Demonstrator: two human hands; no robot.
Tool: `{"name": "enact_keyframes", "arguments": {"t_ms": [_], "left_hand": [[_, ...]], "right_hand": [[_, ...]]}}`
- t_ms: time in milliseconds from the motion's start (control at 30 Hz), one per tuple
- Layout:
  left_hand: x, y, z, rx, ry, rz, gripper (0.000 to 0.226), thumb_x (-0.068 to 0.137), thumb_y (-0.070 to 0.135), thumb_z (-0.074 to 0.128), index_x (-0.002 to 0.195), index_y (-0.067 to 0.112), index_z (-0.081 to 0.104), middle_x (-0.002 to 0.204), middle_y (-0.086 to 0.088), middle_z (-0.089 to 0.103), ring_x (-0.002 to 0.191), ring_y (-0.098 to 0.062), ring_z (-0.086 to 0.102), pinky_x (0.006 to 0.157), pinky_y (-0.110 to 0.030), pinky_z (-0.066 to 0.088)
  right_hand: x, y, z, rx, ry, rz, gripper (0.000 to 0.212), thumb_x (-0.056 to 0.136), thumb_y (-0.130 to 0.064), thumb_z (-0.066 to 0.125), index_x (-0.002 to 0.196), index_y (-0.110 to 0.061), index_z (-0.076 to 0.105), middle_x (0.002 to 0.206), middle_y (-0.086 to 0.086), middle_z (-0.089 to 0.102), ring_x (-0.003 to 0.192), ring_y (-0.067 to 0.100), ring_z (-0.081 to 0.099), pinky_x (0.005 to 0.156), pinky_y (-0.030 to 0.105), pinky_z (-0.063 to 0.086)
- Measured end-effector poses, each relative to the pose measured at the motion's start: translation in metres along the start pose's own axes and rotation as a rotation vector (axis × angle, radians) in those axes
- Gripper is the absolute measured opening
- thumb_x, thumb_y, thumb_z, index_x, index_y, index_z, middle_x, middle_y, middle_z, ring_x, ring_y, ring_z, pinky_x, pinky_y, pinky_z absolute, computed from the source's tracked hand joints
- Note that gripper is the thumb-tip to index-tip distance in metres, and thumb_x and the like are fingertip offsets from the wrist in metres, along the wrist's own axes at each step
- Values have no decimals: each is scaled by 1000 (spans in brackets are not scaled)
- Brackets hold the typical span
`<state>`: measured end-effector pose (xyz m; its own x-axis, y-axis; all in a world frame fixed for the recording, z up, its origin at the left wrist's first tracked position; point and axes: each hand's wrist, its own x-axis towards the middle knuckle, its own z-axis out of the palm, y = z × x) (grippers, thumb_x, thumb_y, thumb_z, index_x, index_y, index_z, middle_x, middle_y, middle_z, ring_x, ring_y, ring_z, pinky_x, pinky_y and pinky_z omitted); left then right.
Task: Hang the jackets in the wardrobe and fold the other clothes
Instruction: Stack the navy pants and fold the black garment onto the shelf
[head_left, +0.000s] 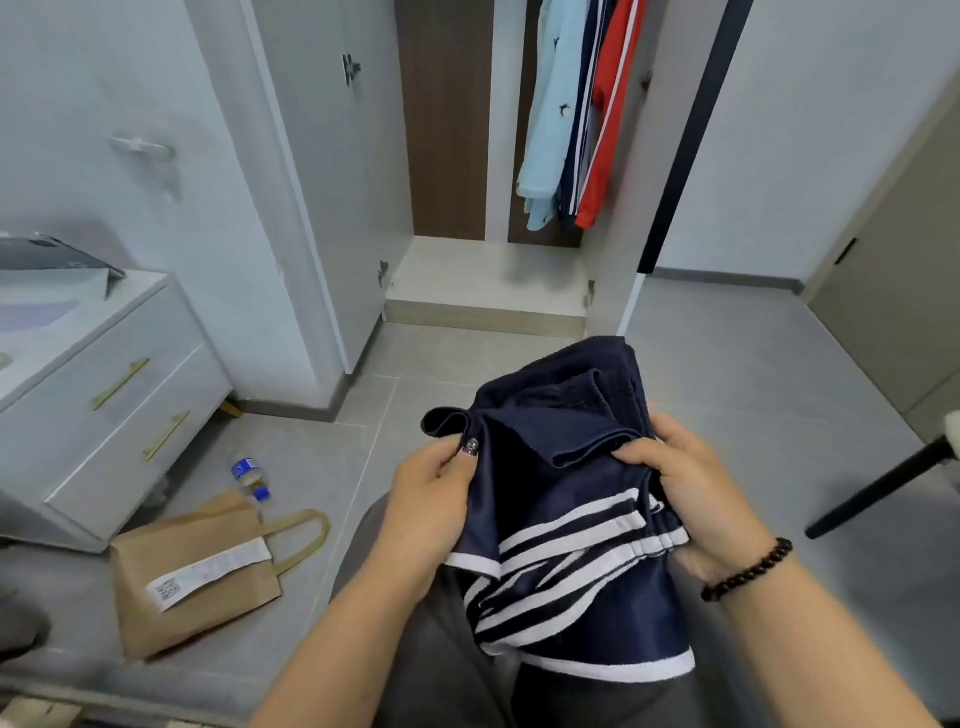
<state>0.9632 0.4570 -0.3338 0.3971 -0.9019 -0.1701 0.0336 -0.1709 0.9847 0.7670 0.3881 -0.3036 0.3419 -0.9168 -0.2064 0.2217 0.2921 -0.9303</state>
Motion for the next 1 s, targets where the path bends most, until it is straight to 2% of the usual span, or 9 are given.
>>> {"name": "enact_keyframes", "arguments": {"t_ms": [100,233,333,500,600,733,800,867,1000], "left_hand": [[-3,23,18,-13,-134,47,26,99,25,52,88,12,72,86,-18,72,73,-20,62,67,-34,47],[-12,21,62,100,-337,11,33,100,22,49,92,-9,56,76,-9,50,71,-20,41,66,-36,30],[-23,11,98,141,-432,-33,29,98,18,46,84,-4,57,78,-5,47,73,-20,38,67,-35,27],[-31,-1,138,159,-483,-94,28,97,16,46,86,-7,56,74,-6,51,69,-18,42,65,-30,34],[-32,-3,143,88,-531,-153,26,97,13,46,82,5,65,60,4,58,54,-5,52,52,-18,42],[-32,-6,142,86,-591,-153,32,95,8,43,101,22,72,60,6,58,54,-6,52,53,-19,45],[-32,-7,145,-17,-612,-231,43,95,5,41,127,29,58,62,1,58,52,-9,54,50,-21,47],[-34,-7,148,-115,-633,-315,55,95,1,37,144,26,38,62,-2,58,49,-12,55,45,-23,47],[-35,-19,146,-201,-588,-386,59,90,-2,31,142,22,42,59,-6,53,43,-13,47,40,-23,38]], "right_hand": [[-12,21,-35,66,135,134,27,85,2,49,106,-5,65,91,22,70,70,31,68,58,37,57],[-32,39,-70,138,335,303,16,86,-8,53,95,0,63,75,20,65,58,31,65,56,38,57],[-42,43,-89,168,381,388,27,89,-14,54,77,2,71,72,21,68,57,30,67,54,37,58],[-49,40,-103,81,276,471,23,81,-20,63,92,-2,72,87,17,71,70,29,67,70,38,52],[-51,37,-103,75,132,476,32,81,-23,62,106,-5,70,104,21,70,88,33,67,80,43,52],[-44,34,-99,42,58,312,23,93,-13,47,113,-5,55,90,25,67,79,36,64,71,45,54],[-41,32,-95,49,44,277,22,97,-23,45,99,-2,53,70,20,60,61,28,60,55,34,53],[-37,34,-93,43,82,292,37,96,-38,48,100,-2,57,65,14,57,54,22,57,48,28,50],[-36,45,-97,63,87,341,39,92,-38,58,106,-2,62,74,14,68,63,25,68,53,31,54]]}}
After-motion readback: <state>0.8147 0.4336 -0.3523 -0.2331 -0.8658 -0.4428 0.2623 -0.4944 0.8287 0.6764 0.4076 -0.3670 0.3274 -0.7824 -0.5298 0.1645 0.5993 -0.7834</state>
